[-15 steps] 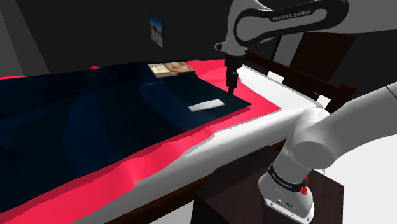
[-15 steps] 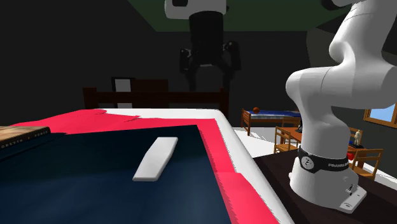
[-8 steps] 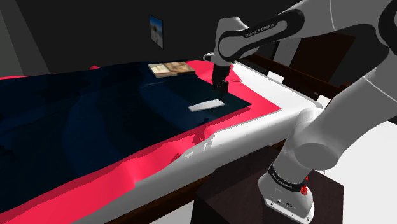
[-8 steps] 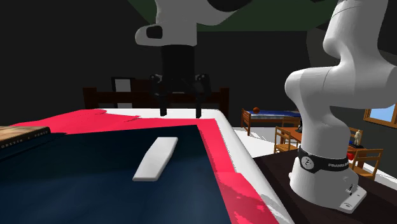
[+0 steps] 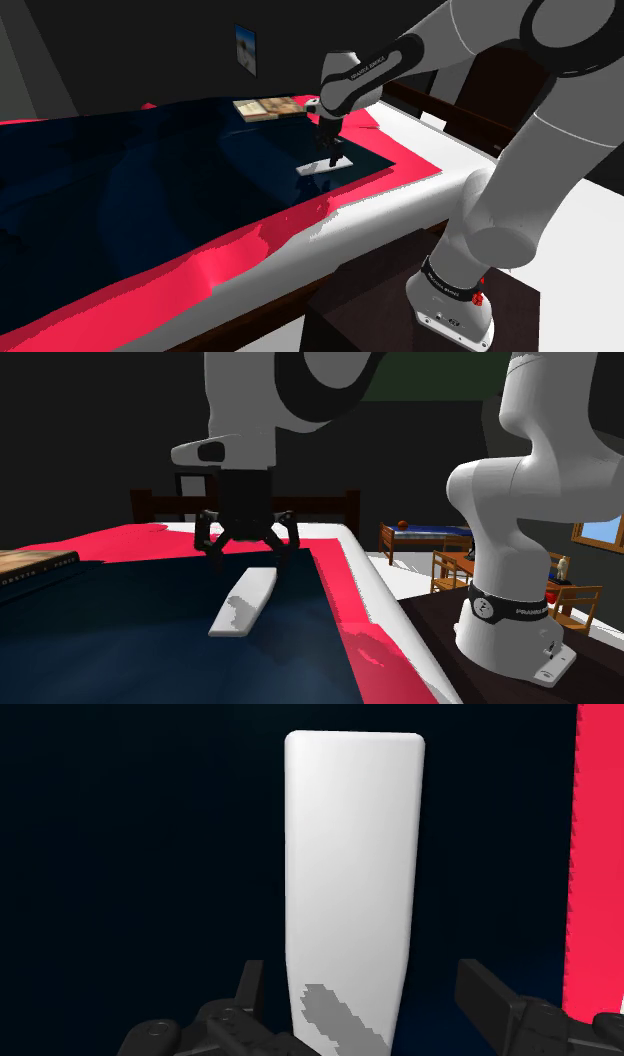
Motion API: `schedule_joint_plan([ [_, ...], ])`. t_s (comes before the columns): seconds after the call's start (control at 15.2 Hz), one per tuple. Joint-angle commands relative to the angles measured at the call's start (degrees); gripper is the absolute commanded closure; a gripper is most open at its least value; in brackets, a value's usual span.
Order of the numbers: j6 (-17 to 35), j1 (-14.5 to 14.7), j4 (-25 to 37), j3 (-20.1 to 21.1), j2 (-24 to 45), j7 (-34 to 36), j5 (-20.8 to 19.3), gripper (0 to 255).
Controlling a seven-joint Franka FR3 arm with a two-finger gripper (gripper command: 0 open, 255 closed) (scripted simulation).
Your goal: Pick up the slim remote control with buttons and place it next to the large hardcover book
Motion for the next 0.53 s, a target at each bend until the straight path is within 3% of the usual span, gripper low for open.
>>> schedule_joint_plan([
  [0.0,1.98,0.09,-0.46,-0.21,1.53,-0.89,0.68,0],
  [0.46,4.91,0.15,-1.44,-0.37,3.61,-1.63,1.66,0],
])
